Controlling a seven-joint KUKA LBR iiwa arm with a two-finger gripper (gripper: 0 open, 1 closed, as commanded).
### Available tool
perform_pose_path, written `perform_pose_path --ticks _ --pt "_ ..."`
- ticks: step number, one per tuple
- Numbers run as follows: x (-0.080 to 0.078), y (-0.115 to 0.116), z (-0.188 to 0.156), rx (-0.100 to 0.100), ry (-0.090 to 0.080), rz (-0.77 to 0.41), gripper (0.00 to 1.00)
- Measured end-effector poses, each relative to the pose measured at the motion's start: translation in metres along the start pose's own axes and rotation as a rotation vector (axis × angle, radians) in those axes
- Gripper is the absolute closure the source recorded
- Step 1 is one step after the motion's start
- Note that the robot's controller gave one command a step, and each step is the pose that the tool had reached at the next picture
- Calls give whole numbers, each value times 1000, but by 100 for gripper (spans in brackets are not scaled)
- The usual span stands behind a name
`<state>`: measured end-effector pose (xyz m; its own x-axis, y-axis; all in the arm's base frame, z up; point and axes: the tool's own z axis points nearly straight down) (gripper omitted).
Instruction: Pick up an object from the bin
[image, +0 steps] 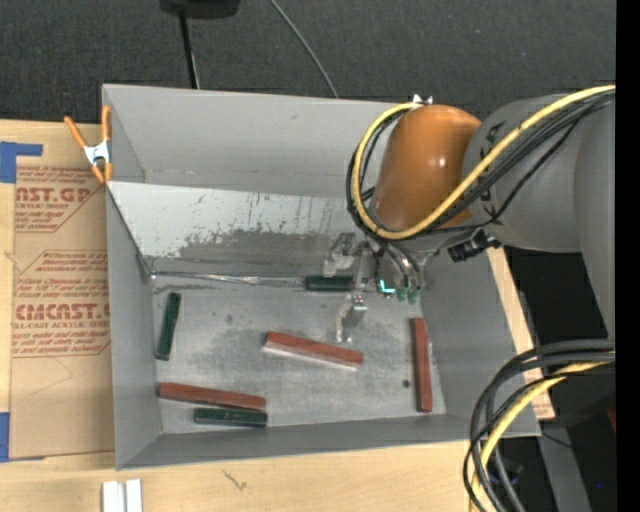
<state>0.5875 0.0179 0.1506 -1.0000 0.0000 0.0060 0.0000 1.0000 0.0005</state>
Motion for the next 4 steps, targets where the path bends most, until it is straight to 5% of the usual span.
perform_pose_path --ticks 1,2,3,4 --pt "-2 0 -4 0 -7 0 0" --pt "35 22 72 -1 -10 48 0" --pt "33 23 69 -1 -15 53 0" --pt "53 40 60 -1 -5 122 0"
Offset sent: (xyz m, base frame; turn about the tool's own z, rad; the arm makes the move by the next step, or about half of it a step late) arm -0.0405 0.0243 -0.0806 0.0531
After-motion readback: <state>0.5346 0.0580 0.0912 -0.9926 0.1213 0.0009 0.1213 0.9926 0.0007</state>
